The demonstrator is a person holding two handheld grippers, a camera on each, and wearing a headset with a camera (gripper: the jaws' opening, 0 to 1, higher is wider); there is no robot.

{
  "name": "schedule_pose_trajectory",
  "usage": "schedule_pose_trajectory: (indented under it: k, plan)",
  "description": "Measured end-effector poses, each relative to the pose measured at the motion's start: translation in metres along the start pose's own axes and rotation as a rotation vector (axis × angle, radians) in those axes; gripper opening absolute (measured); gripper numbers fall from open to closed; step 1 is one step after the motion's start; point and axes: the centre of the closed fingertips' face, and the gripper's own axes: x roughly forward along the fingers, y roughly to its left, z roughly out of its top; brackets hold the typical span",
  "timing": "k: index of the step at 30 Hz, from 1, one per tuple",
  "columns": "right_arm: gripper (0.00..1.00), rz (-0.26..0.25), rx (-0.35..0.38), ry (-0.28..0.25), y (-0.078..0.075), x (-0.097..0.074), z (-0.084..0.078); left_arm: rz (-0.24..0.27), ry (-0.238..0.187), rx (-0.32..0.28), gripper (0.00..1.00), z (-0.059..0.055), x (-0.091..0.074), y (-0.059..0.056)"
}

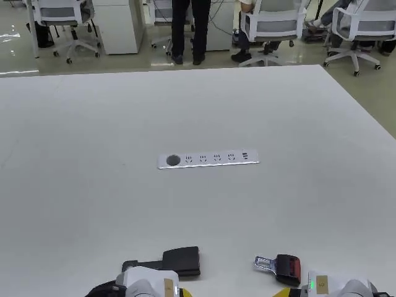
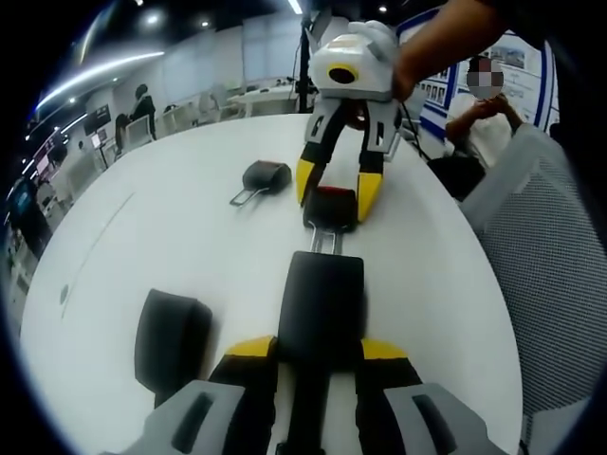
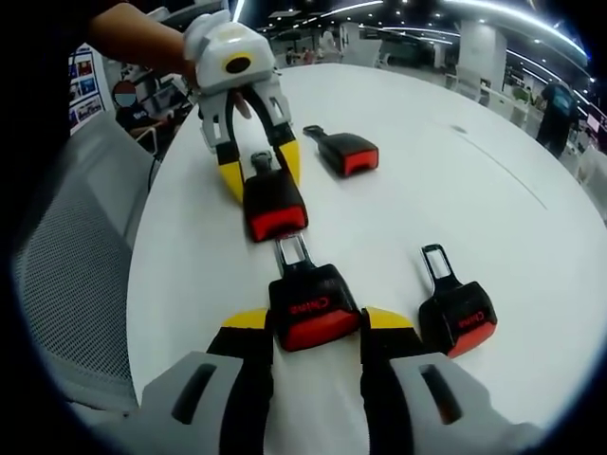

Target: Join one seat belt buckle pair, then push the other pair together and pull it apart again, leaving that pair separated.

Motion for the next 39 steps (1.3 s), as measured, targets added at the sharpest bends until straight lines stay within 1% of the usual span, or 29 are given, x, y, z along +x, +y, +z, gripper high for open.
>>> schedule_pose_trajectory:
  k: [3, 12, 15, 17, 18, 21, 25, 30, 33, 36, 39]
  plan:
    - [0.34, 0.008, -0.003, -0.004, 0.003, 0.002, 0.004, 0.0, 0.002, -0.002, 0.33, 0.0, 0.0, 0.0]
    - [0.34, 0.015, -0.009, -0.007, 0.002, 0.002, 0.008, 0.004, 0.004, -0.005, 0.32, 0.001, 0.001, -0.001]
    - [0.34, 0.027, -0.022, -0.013, 0.007, 0.008, 0.012, 0.002, 0.007, -0.002, 0.32, 0.001, 0.001, -0.001]
    - [0.34, 0.024, -0.036, -0.008, 0.006, 0.009, 0.017, 0.0, 0.007, 0.0, 0.33, 0.001, 0.001, -0.002]
    - [0.34, 0.03, -0.027, -0.003, 0.005, 0.008, 0.017, 0.0, 0.005, -0.003, 0.33, 0.001, 0.001, -0.001]
    - [0.34, 0.03, -0.024, -0.007, 0.006, 0.006, 0.017, 0.001, 0.001, -0.007, 0.33, 0.001, 0.0, -0.002]
    - [0.34, 0.026, -0.014, -0.006, 0.006, 0.006, 0.018, 0.001, 0.016, 0.0, 0.32, 0.001, 0.0, -0.002]
    - [0.33, 0.02, -0.004, -0.001, 0.007, 0.008, 0.021, 0.004, 0.015, -0.008, 0.32, 0.0, 0.0, -0.001]
    - [0.33, 0.021, 0.001, -0.006, 0.005, 0.01, 0.018, -0.003, 0.025, 0.001, 0.32, 0.002, 0.0, -0.002]
    - [0.33, 0.02, 0.004, -0.006, 0.006, 0.012, 0.018, -0.006, 0.036, 0.008, 0.32, 0.003, 0.0, -0.002]
    - [0.33, 0.013, 0.008, -0.011, 0.005, 0.015, 0.018, -0.009, 0.037, 0.005, 0.32, 0.003, 0.0, -0.003]
